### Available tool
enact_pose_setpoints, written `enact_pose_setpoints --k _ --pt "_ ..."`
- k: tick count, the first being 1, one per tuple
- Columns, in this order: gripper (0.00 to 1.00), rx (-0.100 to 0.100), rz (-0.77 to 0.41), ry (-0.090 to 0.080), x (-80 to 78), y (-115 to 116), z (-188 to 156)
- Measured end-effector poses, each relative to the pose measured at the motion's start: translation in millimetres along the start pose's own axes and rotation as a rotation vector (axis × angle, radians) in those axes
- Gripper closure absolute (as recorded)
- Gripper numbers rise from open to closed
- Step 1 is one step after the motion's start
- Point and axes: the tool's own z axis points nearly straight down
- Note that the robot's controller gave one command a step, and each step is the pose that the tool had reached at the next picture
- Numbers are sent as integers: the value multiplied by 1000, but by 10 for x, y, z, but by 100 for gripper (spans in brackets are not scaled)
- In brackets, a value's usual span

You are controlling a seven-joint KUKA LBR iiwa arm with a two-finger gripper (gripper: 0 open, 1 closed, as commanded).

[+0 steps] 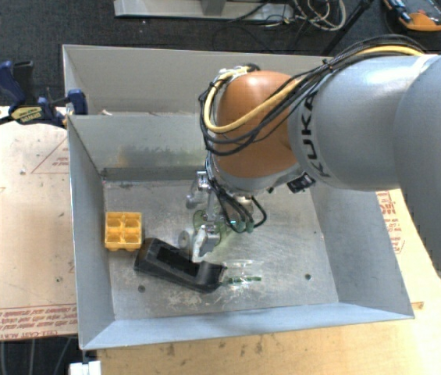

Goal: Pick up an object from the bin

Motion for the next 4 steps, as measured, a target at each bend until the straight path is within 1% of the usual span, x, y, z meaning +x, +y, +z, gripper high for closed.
enact_pose_setpoints --k 1,2,3,4 --pt "0 -1 3 -8 -17 -5 -45" --pt "0 -2 55 -16 -40 106 329" --pt "100 8 -56 7 -20 305 744" --pt "100 8 -56 7 -19 305 744"
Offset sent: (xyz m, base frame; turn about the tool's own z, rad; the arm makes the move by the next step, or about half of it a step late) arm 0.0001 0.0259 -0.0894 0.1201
